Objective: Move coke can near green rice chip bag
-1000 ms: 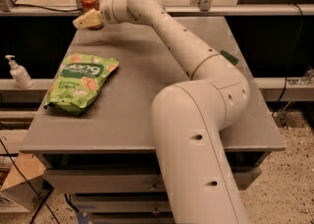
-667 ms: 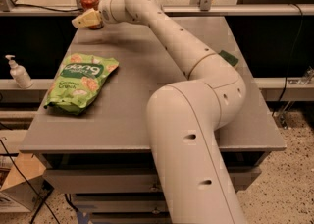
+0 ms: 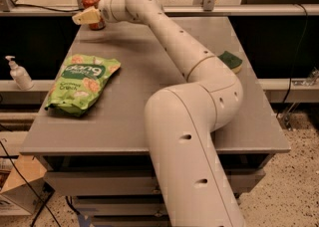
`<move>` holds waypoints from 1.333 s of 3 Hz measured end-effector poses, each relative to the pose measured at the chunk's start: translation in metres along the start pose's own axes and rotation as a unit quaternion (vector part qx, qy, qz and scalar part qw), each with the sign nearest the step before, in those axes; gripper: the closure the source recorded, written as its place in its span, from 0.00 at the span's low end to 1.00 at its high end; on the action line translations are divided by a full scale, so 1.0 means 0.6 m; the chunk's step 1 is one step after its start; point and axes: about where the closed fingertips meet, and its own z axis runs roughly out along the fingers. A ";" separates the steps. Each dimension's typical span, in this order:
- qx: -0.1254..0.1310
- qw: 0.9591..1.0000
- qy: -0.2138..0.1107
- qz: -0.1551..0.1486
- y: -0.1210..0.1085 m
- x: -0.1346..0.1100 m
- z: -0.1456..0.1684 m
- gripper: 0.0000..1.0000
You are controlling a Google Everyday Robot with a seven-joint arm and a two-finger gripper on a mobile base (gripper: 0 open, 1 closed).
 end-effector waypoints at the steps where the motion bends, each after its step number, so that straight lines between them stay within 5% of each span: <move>1: -0.008 1.000 -0.014 0.013 0.003 -0.003 0.012 0.39; 3: -0.018 0.999 -0.025 0.018 0.004 -0.010 0.010 0.86; 4: -0.040 0.998 -0.042 -0.020 0.005 -0.074 -0.050 1.00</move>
Offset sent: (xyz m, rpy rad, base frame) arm 0.0108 0.0073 0.0059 0.0744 0.0106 0.0225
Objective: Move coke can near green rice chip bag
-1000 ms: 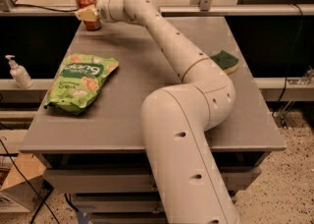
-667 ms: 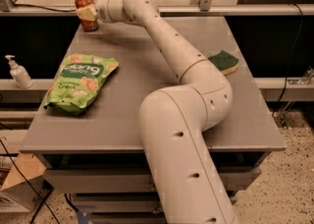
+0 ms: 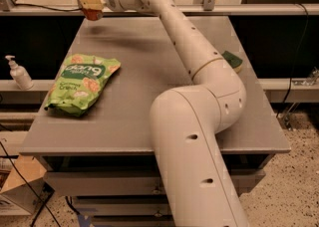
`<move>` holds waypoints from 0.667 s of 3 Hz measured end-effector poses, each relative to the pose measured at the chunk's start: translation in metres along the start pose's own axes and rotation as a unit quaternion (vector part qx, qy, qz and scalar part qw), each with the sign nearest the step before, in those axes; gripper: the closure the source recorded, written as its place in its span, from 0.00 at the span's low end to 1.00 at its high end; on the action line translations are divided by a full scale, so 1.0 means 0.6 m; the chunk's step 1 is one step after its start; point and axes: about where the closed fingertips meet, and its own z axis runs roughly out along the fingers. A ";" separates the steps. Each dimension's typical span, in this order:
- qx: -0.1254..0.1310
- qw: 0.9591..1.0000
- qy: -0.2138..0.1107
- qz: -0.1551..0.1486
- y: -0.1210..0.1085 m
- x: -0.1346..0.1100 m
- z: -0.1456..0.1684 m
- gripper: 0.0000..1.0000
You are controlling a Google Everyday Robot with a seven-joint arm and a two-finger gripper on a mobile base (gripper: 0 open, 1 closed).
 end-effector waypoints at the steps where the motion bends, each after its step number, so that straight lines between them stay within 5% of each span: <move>1: -0.051 0.997 0.011 -0.059 0.031 -0.047 -0.077 1.00; 2: -0.111 0.989 0.035 -0.086 0.071 -0.048 -0.157 1.00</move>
Offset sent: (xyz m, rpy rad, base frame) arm -0.1484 -0.1048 0.0352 -0.2462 -0.0418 0.3907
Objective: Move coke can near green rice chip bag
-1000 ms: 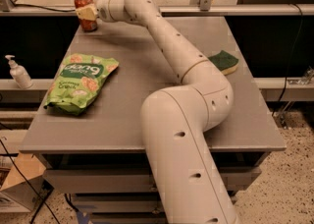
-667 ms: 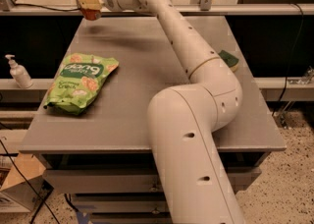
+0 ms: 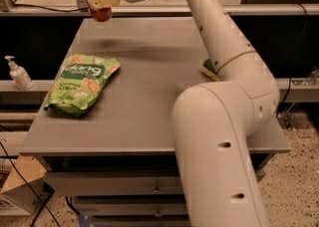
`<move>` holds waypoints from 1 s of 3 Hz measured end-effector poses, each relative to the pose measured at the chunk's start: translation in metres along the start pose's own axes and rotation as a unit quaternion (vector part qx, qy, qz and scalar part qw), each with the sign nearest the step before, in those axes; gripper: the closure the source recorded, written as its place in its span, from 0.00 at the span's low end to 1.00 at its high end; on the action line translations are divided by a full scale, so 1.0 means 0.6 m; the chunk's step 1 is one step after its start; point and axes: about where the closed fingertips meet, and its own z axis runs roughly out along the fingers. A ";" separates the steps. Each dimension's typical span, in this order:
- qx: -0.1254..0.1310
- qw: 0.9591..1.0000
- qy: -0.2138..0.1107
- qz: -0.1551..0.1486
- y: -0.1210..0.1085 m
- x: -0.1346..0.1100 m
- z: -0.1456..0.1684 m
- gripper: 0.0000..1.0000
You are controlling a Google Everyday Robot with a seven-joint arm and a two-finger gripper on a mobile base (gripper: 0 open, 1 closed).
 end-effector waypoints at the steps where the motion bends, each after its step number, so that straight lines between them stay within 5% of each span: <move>1: -0.047 0.999 0.023 -0.001 0.052 0.016 -0.048 1.00; 3: -0.118 0.991 0.032 0.048 0.150 0.065 -0.078 1.00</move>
Offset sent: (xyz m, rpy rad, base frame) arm -0.1194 -0.0531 -0.0500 -0.1169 0.2039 0.1975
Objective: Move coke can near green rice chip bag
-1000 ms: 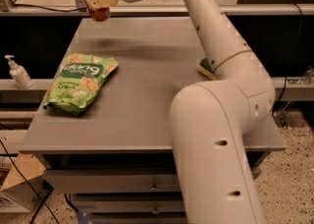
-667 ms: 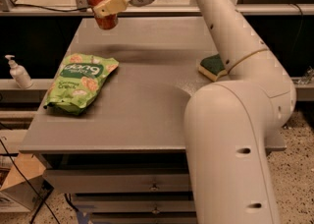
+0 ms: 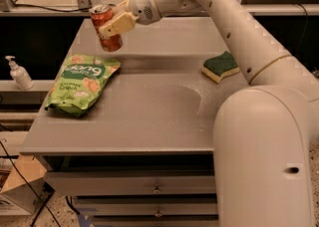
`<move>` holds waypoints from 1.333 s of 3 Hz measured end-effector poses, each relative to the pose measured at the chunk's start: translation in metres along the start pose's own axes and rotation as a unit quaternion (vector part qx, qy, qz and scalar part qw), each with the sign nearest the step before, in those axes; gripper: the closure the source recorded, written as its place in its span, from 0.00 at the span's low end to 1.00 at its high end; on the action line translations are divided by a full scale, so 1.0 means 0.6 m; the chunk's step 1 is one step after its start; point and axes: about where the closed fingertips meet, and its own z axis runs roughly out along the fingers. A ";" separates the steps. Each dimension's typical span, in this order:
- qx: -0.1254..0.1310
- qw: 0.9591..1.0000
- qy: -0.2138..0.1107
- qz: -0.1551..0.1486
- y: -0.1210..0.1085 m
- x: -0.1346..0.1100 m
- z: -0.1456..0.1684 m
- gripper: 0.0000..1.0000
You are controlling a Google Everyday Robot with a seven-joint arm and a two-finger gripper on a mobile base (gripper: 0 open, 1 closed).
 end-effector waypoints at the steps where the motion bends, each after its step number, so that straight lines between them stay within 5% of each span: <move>1: -0.004 1.000 -0.004 0.016 0.024 0.030 0.005 0.82; 4: 0.045 0.999 -0.001 0.031 0.026 0.093 -0.015 0.13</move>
Offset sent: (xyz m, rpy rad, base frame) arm -0.0166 -0.0360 -0.0501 0.0104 0.0319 -0.1179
